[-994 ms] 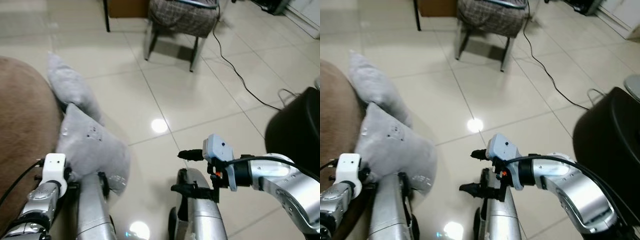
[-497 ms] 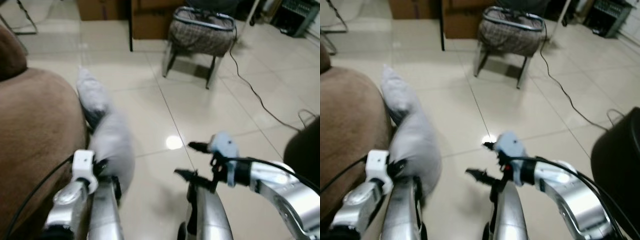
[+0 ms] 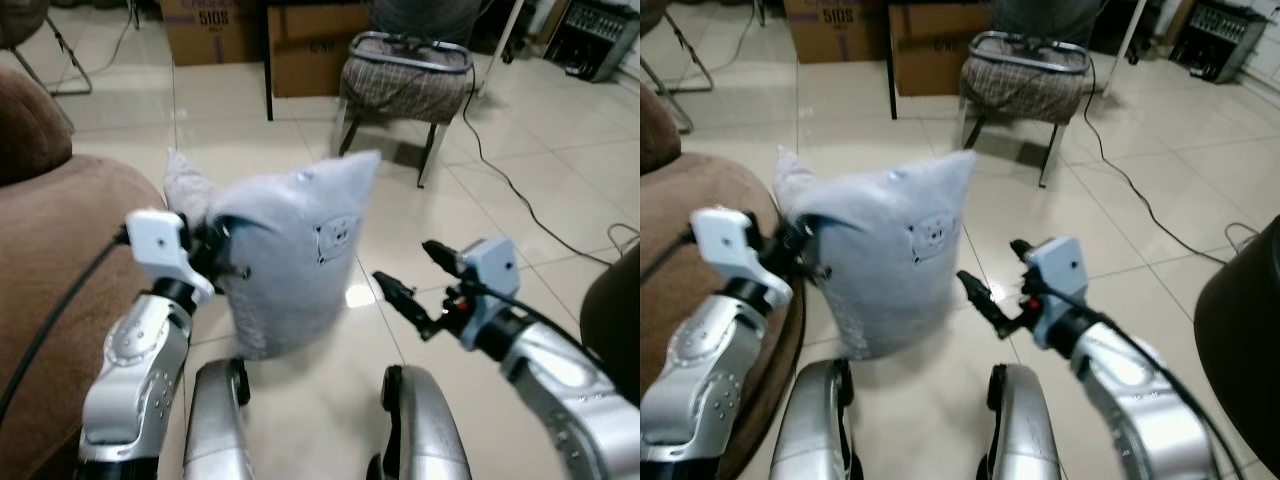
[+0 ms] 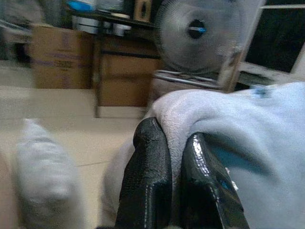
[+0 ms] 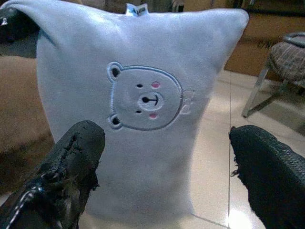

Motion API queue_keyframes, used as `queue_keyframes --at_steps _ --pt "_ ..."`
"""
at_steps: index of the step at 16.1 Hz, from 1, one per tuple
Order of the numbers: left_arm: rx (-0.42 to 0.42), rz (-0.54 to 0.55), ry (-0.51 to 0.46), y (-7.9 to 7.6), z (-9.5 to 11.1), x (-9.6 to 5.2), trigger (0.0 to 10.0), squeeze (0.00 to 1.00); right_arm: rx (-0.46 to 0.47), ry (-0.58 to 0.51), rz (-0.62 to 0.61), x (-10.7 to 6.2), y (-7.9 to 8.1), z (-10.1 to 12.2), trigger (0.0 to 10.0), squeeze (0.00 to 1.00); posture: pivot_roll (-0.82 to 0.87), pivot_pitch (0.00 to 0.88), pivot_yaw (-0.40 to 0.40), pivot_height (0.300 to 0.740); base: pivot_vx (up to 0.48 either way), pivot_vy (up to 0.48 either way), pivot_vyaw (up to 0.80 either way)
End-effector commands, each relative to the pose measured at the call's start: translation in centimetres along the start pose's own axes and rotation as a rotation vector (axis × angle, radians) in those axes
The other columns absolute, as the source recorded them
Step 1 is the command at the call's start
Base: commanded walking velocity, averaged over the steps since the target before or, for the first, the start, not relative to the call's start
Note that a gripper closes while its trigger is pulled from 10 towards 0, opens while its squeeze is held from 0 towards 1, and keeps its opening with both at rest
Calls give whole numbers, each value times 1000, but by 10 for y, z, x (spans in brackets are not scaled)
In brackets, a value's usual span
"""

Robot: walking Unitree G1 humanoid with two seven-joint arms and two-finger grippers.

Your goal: Move the pillow to the sofa from floor

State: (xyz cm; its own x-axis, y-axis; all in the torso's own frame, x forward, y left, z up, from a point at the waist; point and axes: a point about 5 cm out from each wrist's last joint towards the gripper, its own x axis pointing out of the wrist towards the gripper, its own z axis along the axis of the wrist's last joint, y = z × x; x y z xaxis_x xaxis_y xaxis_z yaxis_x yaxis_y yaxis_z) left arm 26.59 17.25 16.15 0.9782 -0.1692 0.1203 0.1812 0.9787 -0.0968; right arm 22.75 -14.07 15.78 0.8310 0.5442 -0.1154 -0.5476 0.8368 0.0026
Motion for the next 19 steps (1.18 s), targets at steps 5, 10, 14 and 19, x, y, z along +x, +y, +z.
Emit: queue_keyframes --at_steps 5,10,14,19 --pt "117 184 -81 9 34 11 0 0 -2 -24 -88 19 -4 3 10000 0 41 0 -10 625 0 0 0" --pt "210 240 32 20 15 -4 10000 0 7 -12 -104 27 -8 -7 10000 0 117 0 -65 675 0 0 0" --pt "248 313 10 30 20 -12 10000 0 25 -35 -75 41 -2 -6 10000 0 161 0 -90 710 0 0 0" --pt "274 292 16 21 17 -13 10000 0 46 -16 -116 37 -11 -16 10000 0 168 0 -60 740 0 0 0"
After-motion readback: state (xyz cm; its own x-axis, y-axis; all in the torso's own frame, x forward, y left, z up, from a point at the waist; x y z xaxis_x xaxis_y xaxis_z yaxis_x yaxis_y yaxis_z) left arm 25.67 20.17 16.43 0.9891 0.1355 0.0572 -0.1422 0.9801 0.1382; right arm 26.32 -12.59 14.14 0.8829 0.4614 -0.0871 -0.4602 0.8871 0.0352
